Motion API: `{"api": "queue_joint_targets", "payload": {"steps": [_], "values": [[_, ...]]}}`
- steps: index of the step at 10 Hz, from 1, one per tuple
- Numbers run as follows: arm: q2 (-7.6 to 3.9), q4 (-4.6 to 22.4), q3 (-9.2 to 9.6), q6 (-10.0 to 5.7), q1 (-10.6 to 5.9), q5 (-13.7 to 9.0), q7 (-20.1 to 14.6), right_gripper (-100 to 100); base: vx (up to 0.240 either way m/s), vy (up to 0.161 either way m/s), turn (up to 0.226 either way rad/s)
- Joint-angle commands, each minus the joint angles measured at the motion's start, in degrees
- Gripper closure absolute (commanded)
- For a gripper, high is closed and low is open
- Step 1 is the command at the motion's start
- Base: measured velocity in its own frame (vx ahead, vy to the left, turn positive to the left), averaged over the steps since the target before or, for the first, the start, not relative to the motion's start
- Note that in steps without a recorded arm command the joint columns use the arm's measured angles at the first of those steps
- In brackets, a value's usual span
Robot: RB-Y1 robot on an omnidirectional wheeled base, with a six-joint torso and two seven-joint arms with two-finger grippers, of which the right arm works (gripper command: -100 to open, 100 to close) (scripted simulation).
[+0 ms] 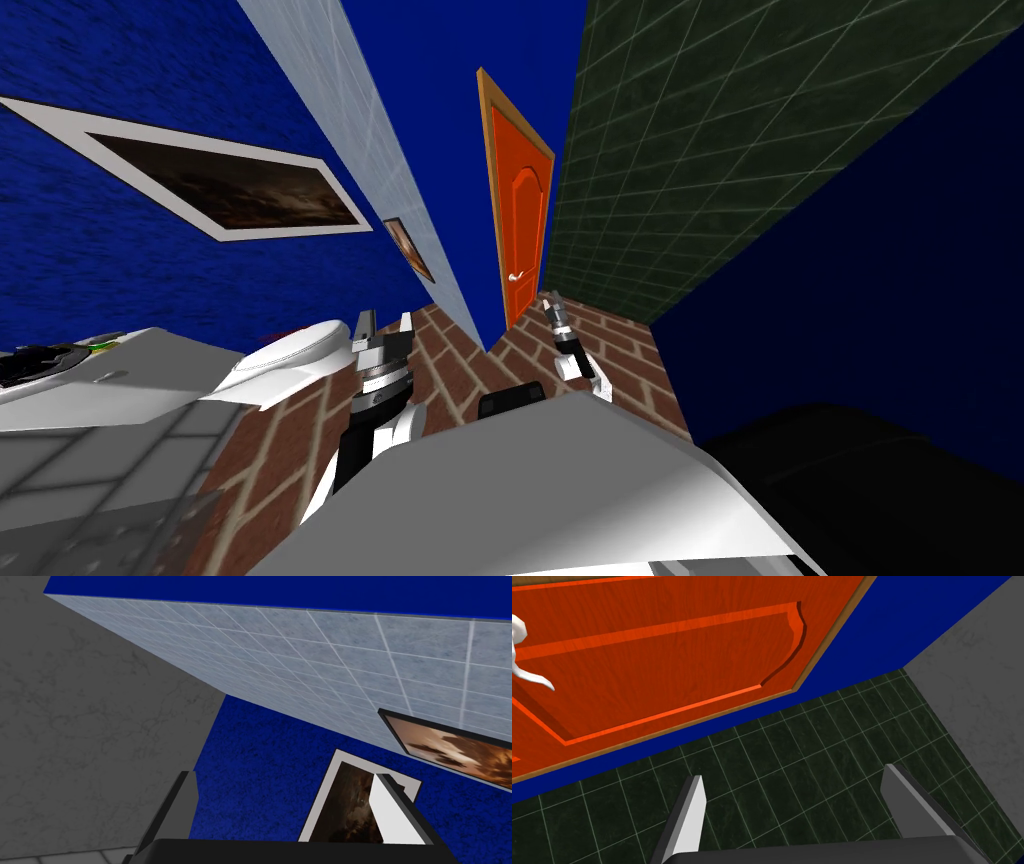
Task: Pull the door open
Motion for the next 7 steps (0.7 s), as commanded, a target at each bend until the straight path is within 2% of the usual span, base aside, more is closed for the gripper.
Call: {"api": "queue_joint_targets", "payload": {"steps": [1,7], "values": [[-0.78,2.41,0.10,-0.71,-0.91,-0.17,-0.46,-100,0.086,-0.078,0.142],[-3.80,11.77,0.71,-3.43,-4.17,-0.75,-2.04,-100,0.082,-0.077,0.155]]}}
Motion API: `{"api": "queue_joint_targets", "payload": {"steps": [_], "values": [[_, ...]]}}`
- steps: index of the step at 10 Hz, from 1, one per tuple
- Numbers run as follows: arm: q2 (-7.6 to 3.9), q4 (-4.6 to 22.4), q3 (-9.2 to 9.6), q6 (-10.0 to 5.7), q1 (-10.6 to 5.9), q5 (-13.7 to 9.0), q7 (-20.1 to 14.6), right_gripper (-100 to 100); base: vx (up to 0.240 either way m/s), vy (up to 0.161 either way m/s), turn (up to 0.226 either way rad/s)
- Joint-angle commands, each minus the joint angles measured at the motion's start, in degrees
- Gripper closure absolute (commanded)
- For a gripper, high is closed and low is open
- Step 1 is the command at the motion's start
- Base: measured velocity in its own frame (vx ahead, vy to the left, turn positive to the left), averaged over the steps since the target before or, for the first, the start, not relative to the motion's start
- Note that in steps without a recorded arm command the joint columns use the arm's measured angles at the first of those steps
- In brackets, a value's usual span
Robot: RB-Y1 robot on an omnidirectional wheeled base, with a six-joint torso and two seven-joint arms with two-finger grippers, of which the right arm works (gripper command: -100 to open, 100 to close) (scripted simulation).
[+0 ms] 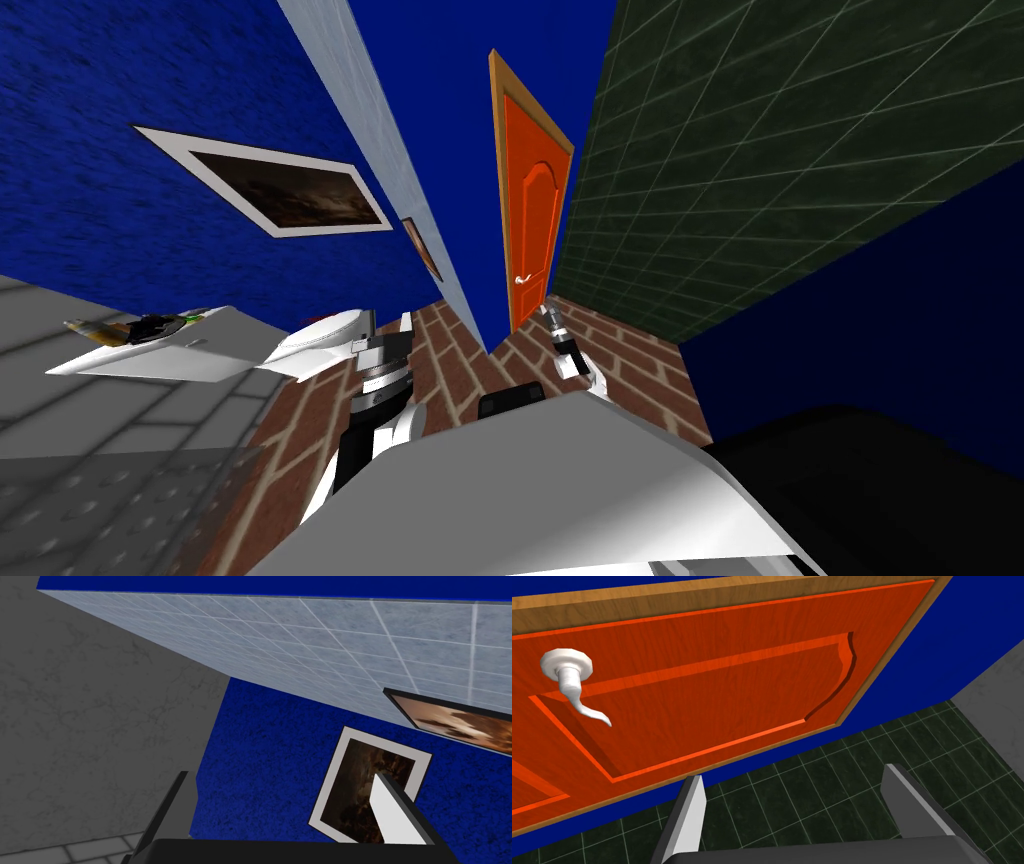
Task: Pull the door open
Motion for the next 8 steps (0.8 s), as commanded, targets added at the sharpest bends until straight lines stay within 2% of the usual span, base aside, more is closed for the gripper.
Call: {"api": "queue_joint_targets", "payload": {"steps": [1,8], "values": [[-0.96,2.64,0.13,-0.75,-0.89,-0.21,-0.57,-100,0.084,-0.082,0.169],[-4.76,14.66,0.91,-4.26,-5.09,-0.97,-2.62,-100,0.070,-0.102,0.170]]}}
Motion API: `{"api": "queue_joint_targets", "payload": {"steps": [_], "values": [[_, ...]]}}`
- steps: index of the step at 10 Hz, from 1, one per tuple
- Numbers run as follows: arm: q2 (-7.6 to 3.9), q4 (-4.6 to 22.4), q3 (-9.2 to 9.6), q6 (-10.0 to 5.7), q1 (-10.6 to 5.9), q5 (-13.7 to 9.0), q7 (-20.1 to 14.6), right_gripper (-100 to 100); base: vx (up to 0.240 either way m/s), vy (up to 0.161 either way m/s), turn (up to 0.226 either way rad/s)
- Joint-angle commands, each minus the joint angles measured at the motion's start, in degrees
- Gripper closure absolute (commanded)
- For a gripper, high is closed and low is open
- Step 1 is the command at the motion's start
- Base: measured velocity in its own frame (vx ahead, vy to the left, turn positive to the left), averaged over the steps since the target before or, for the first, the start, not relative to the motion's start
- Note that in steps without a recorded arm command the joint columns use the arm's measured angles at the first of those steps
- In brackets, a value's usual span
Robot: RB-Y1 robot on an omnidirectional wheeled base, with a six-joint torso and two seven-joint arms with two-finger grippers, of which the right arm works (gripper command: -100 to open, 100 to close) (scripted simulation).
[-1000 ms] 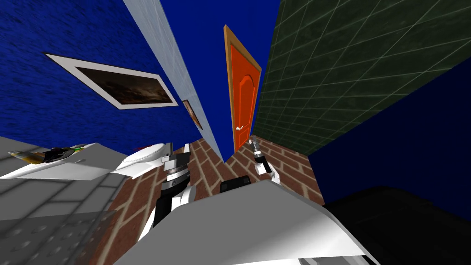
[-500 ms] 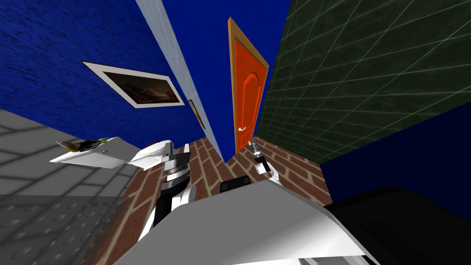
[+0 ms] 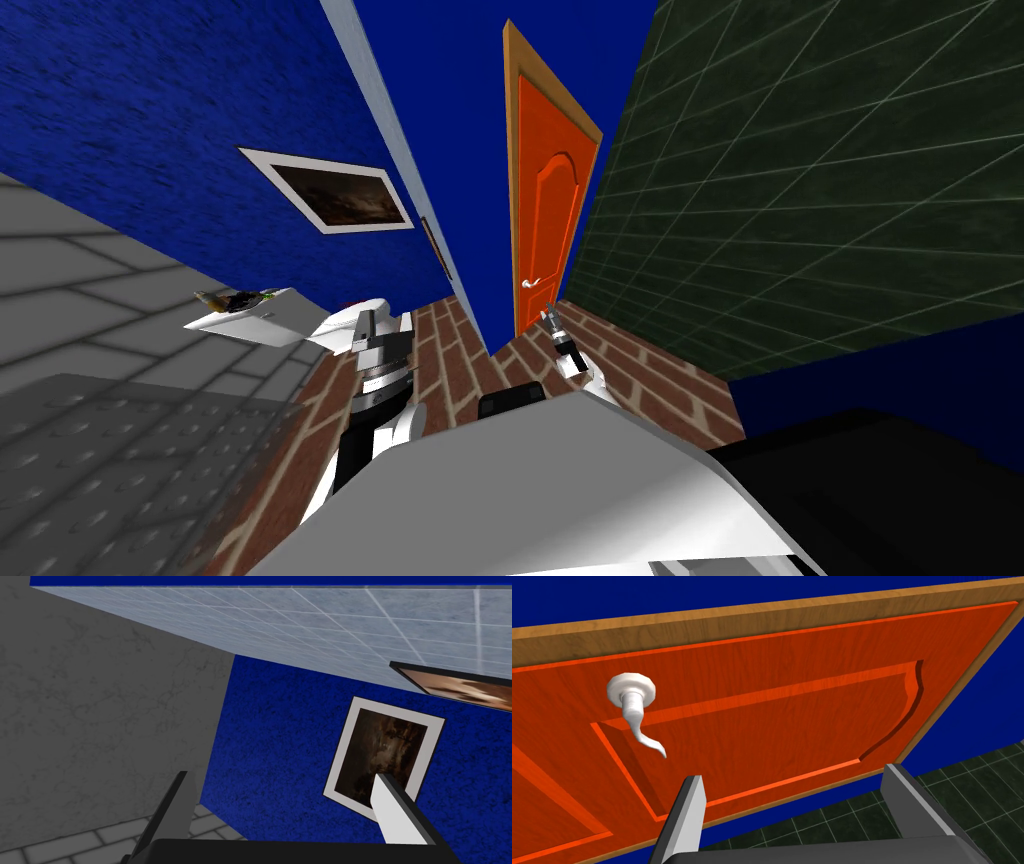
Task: Pull the door open
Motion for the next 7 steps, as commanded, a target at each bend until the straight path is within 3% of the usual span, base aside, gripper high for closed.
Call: {"api": "queue_joint_targets", "payload": {"steps": [1,4,5,7], "values": [[-0.78,2.86,0.23,-0.87,-0.90,-0.14,-0.45,-100,0.066,-0.109,0.181],[-2.40,7.87,0.57,-2.39,-2.73,-0.47,-1.34,-100,0.061,-0.101,0.185],[-2.40,8.12,0.57,-2.39,-2.73,-0.47,-1.34,-100,0.032,-0.074,0.047],[-3.47,11.58,0.80,-3.40,-3.93,-0.68,-1.93,-100,0.032,-0.078,0.138]]}}
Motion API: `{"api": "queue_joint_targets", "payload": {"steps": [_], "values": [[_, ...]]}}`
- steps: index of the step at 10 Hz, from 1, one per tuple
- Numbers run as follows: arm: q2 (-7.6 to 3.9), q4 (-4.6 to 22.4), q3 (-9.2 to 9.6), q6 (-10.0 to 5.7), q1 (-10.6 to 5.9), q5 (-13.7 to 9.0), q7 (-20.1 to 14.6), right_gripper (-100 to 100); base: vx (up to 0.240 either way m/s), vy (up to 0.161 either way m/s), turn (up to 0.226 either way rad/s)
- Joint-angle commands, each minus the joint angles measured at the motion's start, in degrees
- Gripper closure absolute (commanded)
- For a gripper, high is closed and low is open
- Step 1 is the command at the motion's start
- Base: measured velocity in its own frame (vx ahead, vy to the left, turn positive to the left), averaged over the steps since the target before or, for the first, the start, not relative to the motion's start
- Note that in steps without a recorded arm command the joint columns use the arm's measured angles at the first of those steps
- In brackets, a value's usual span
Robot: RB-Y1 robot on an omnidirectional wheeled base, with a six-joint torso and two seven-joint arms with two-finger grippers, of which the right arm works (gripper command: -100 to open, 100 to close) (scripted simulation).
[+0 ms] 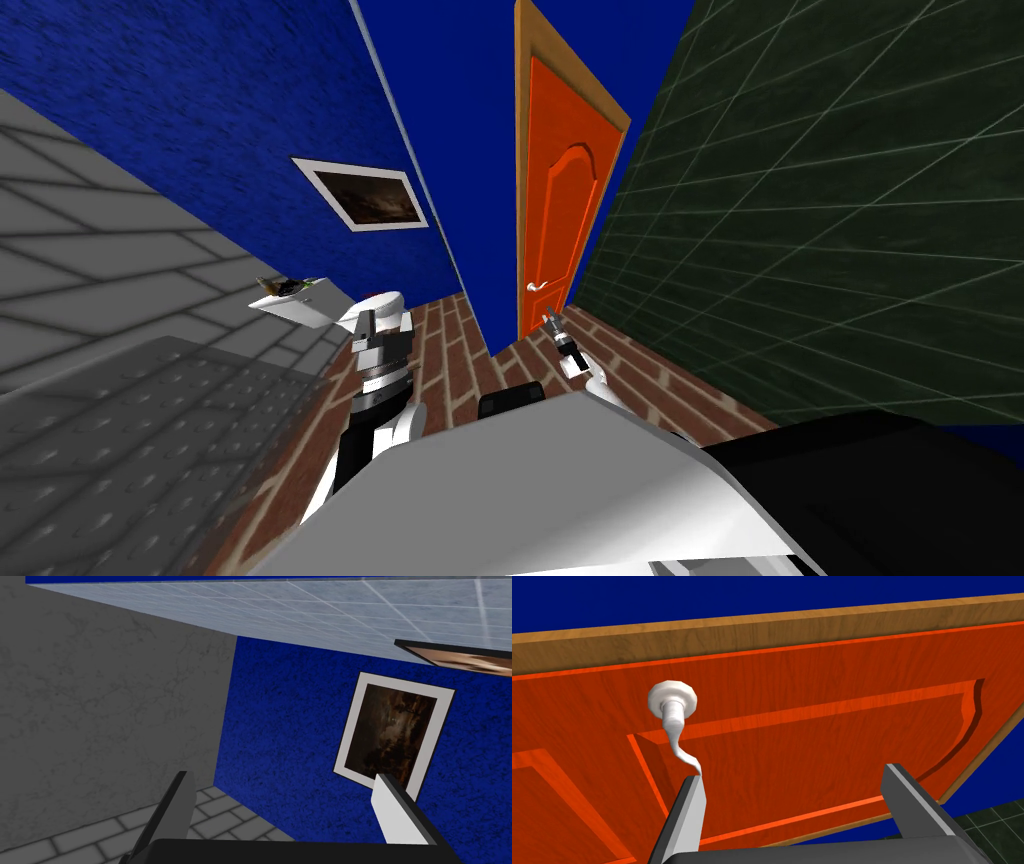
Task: Pull the door open
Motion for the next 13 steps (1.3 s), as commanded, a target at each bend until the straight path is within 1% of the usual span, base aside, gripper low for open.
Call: {"api": "queue_joint_targets", "payload": {"steps": [1,4,5,7,13], "values": [[-0.85,2.70,0.16,-0.76,-1.01,-0.18,-0.49,-100,0.036,-0.102,0.169],[-2.41,7.40,0.49,-2.22,-2.77,-0.50,-1.35,-100,0.053,-0.104,0.175],[-2.41,7.76,0.49,-2.22,-2.77,-0.50,-1.35,-100,0.040,-0.076,0.038],[-3.38,10.95,0.70,-3.15,-3.89,-0.70,-1.89,-100,0.035,-0.072,0.124],[-6.12,19.87,1.28,-5.76,-7.01,-1.26,-3.41,-100,0.035,-0.108,0.147]]}}
